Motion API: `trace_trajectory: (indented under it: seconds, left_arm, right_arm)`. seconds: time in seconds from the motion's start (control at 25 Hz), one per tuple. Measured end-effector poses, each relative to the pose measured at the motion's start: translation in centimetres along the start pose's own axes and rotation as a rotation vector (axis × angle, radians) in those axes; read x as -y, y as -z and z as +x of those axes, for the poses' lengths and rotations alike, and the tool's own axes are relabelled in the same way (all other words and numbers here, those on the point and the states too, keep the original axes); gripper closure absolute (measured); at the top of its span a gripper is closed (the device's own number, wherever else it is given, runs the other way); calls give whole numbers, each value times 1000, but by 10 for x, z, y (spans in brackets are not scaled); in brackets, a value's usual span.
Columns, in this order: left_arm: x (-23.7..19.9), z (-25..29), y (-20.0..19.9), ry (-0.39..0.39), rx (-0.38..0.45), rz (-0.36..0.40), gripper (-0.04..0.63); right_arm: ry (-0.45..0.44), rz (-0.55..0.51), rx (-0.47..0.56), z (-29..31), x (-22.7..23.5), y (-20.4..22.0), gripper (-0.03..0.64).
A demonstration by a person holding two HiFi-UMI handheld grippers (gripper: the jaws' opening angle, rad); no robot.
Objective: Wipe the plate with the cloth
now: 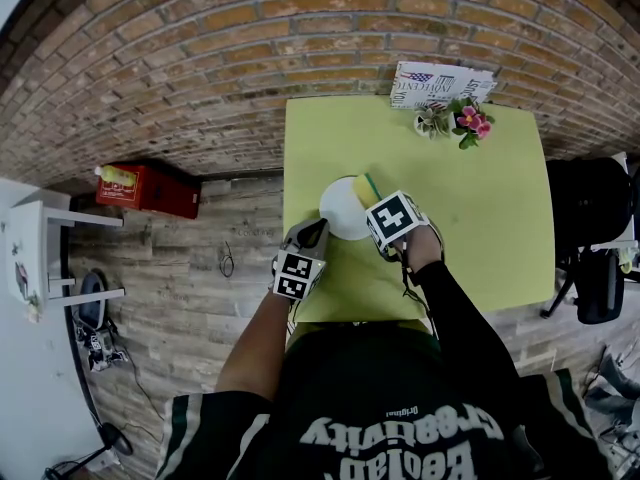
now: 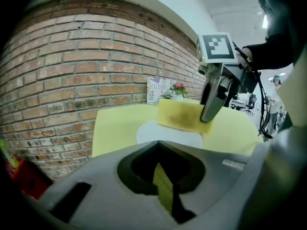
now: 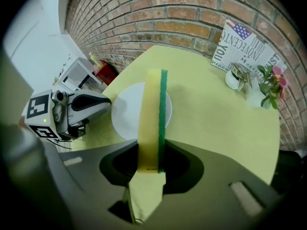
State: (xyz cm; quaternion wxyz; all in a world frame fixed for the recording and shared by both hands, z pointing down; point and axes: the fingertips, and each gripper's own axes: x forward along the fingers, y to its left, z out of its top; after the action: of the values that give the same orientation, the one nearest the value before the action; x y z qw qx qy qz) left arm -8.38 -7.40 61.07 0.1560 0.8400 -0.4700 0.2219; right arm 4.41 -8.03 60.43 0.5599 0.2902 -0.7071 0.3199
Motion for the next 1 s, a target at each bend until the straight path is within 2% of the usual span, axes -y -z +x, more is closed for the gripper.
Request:
trace_trajectory:
  seconds: [0.4,0.64,0.84,1.0]
  left_arm:
    - [0,-1,-2,-1,4,1,589]
    - [-1,0,-2,-7,17,4,589]
    - [-1,-1,5,-9,-2,-1,589]
    - [0,-2,-2,-8,33,0,589]
  right_arm:
    - [37,63,-2,-3,24,12,482]
    - [46,43,33,-9,20,8,483]
    - [-25,31,72,-15,-6,-2,482]
    - [-69,-1,50,-9,-30,-1,482]
